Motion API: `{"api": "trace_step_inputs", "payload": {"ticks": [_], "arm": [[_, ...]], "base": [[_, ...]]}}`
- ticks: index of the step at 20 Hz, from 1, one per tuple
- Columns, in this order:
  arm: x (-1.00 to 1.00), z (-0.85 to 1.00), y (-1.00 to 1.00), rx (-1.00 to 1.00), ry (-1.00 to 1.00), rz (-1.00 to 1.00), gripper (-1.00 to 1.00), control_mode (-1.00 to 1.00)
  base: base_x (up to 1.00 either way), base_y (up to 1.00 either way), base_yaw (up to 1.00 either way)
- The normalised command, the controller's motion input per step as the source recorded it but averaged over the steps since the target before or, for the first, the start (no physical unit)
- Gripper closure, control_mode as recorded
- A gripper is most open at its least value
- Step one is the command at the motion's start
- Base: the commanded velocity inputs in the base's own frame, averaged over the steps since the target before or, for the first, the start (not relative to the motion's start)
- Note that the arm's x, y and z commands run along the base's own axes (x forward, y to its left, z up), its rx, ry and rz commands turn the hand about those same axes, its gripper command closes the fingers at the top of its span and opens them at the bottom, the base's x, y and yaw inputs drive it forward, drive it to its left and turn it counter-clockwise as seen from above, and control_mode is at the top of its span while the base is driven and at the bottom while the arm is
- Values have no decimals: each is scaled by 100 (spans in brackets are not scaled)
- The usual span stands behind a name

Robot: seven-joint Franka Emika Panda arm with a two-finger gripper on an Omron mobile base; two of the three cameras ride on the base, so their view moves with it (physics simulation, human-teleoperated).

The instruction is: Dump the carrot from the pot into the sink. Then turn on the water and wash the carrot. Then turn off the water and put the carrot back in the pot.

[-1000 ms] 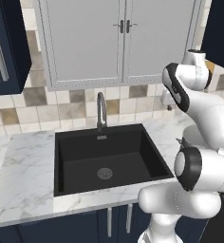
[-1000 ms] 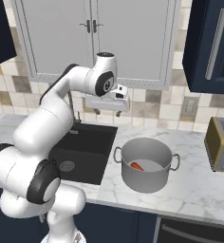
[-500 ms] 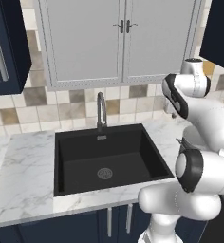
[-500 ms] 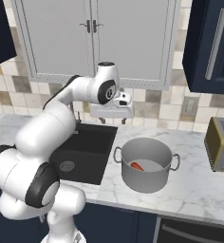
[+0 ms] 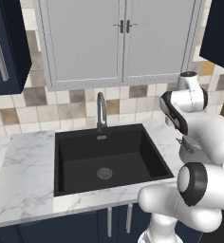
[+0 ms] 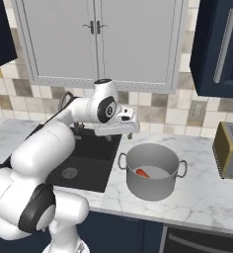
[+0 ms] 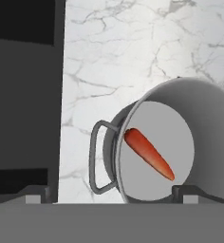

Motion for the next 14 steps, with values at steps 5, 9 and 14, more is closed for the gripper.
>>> {"api": "trace_step_inputs", "payload": {"ticks": [5,9,14], "arm": [[-9,-32,-15,0,0,0,-100,-100],[-3,-39,-8,2,0,0,-100,-100],[-1,-35,0,1,0,0,-100,-100]], "base": [[0,0,0],[0,0,0],[0,0,0]]}}
